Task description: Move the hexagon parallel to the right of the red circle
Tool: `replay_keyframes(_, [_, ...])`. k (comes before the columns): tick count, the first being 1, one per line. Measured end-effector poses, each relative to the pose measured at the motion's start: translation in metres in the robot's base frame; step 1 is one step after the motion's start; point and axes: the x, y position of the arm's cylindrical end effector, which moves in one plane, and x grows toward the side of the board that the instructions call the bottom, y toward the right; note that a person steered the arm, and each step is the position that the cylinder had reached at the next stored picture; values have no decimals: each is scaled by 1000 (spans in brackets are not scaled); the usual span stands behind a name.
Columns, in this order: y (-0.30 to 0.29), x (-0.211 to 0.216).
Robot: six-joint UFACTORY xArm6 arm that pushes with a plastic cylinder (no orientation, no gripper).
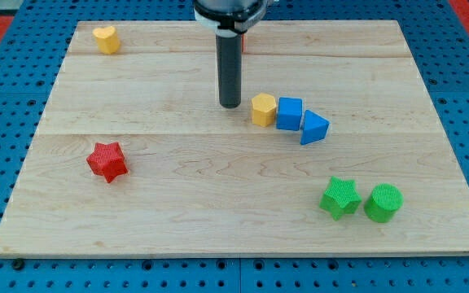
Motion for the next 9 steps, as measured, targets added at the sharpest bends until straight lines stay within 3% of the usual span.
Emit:
replay_keyframes(1, [-10, 38])
replay_keyframes(2, [31, 28])
replay_keyframes(3, [109, -10])
replay_keyframes(4, [138, -69])
replay_keyframes(5, [143, -47])
replay_keyframes(7, [58, 35])
replay_keyframes(8, [51, -2])
replay_keyframes(9, [131, -52])
